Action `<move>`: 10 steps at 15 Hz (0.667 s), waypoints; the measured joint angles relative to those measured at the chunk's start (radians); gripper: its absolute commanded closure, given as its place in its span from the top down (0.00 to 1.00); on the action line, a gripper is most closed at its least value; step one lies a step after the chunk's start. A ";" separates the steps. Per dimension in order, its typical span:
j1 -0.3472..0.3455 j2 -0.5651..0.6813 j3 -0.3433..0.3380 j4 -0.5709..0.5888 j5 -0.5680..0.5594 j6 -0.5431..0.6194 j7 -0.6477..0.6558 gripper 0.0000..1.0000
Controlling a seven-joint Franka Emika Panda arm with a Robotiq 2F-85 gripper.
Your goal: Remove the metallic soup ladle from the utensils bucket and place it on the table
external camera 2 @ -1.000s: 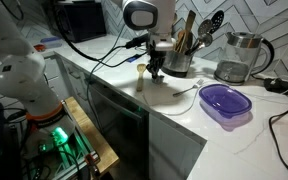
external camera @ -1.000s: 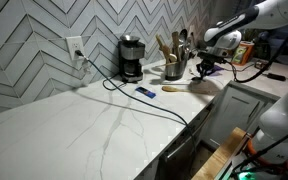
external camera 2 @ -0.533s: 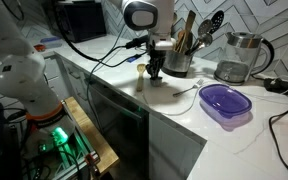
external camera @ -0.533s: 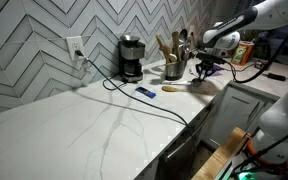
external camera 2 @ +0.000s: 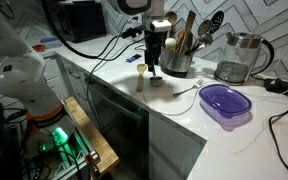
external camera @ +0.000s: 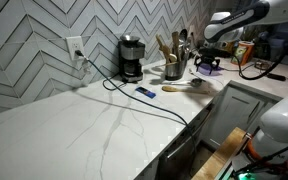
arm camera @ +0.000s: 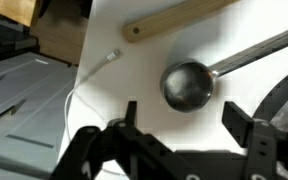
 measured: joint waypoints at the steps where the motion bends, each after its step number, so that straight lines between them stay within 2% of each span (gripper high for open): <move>1: 0.000 -0.035 0.011 -0.001 -0.033 -0.021 -0.022 1.00; 5: 0.001 -0.194 0.060 -0.007 -0.117 -0.111 -0.149 1.00; 10: 0.020 -0.384 0.089 -0.022 -0.122 -0.201 -0.403 1.00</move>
